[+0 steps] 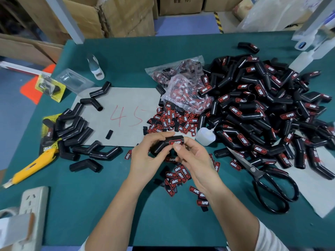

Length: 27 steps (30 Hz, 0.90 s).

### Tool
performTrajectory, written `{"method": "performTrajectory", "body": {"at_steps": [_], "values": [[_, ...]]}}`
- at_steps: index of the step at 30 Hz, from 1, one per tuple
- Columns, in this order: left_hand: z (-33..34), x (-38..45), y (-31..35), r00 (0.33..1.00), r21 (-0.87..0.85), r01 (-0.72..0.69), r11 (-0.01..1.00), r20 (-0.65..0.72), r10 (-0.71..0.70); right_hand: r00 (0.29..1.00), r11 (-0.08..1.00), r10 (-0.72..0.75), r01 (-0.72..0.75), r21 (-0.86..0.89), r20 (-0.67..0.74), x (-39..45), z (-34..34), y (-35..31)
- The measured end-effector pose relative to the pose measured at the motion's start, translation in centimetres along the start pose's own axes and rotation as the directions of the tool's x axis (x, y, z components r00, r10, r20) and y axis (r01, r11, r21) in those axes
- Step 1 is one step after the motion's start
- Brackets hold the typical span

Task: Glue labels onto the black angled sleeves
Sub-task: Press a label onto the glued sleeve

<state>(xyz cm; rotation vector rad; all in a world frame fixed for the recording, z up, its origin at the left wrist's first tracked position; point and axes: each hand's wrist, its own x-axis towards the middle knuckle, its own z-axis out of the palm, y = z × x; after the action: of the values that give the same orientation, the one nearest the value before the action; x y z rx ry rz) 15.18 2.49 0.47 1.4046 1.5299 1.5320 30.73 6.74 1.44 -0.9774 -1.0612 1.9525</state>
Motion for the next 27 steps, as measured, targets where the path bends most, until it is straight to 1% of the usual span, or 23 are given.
{"method": "performTrajectory", "body": {"at_steps": [3, 5, 11, 16, 19, 22, 27], "values": [[0.04, -0.2, 0.0, 1.0, 0.11, -0.022, 0.994, 0.004, 0.022, 1.0, 0.999, 0.021, -0.02, 0.044, -0.02, -0.04, 0.26, 0.07], [0.08, -0.12, 0.08, 0.999, 0.149, -0.052, 0.987, 0.015, 0.05, 0.999, 0.996, 0.028, -0.026, 0.088, -0.027, -0.04, 0.39, 0.04], [0.06, 0.31, 0.21, 0.988, 0.156, -0.149, 0.976, 0.052, 0.142, 0.999, 0.99, 0.037, -0.034, 0.136, -0.016, -0.02, 0.53, -0.08], [0.14, 0.1, -0.01, 0.99, 0.15, -0.14, 0.979, 0.024, 0.138, 0.999, 0.992, 0.032, -0.03, 0.12, -0.019, -0.07, 0.43, -0.11], [0.04, 0.0, -0.11, 0.994, 0.162, -0.112, 0.98, 0.006, 0.113, 0.999, 0.996, 0.032, -0.03, 0.087, -0.016, -0.08, 0.29, -0.24], [-0.14, -0.01, 0.07, 0.994, 0.174, -0.105, 0.979, 0.033, 0.101, 0.999, 0.999, 0.037, -0.036, 0.022, -0.012, -0.12, 0.01, -0.58], [-0.27, 0.05, 0.25, 0.993, 0.159, -0.108, 0.981, 0.067, 0.099, 0.998, 0.998, 0.065, -0.065, 0.007, 0.003, -0.19, -0.17, -0.85]]}}
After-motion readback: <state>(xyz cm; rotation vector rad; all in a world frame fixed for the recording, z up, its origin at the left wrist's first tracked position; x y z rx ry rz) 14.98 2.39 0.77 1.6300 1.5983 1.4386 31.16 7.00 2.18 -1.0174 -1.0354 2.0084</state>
